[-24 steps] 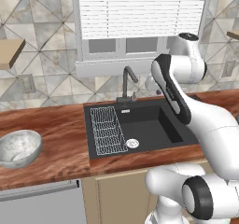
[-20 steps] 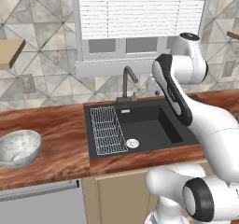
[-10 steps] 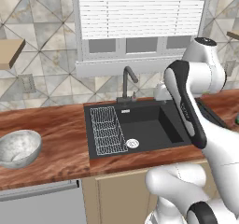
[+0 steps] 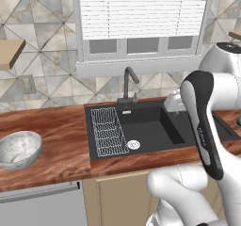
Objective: Pick the mug and place it in the sink. Pick the bowl and place it in the open cabinet and then close the cabinet.
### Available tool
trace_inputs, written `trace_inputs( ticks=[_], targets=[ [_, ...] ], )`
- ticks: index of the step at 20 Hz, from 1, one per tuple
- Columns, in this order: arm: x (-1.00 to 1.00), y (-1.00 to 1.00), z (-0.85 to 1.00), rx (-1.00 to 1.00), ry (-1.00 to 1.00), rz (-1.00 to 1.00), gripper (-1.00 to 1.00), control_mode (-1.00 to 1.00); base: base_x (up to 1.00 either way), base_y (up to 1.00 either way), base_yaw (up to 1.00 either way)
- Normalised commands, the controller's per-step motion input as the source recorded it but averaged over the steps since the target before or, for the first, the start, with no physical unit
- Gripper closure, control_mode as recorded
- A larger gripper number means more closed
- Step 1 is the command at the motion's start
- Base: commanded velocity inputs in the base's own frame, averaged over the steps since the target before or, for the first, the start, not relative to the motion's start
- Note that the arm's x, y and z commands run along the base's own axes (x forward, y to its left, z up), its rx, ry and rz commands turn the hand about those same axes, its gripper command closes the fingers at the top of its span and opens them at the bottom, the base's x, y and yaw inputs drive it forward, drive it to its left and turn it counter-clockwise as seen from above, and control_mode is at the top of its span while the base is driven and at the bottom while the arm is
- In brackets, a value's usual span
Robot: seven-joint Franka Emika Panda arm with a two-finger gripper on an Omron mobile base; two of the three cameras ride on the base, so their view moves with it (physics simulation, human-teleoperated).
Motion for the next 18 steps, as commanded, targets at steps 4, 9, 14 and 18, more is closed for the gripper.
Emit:
trace_inputs(
  ticks=[4,9,14,18],
  targets=[
    [-0.67,0.0,0.24,0.0,0.0,-0.03,-1.0,-1.0,0.0,0.0,0.0],
    [-0.34,0.0,0.06,0.0,0.0,-0.01,-1.0,1.0,-0.23,-0.13,0.0],
    [0.0,0.0,0.0,0.0,0.0,0.0,-1.0,1.0,-0.41,-0.85,0.0],
    [0.0,0.0,0.0,0.0,0.0,0.0,-1.0,1.0,-0.33,-1.0,-0.01]
  ],
)
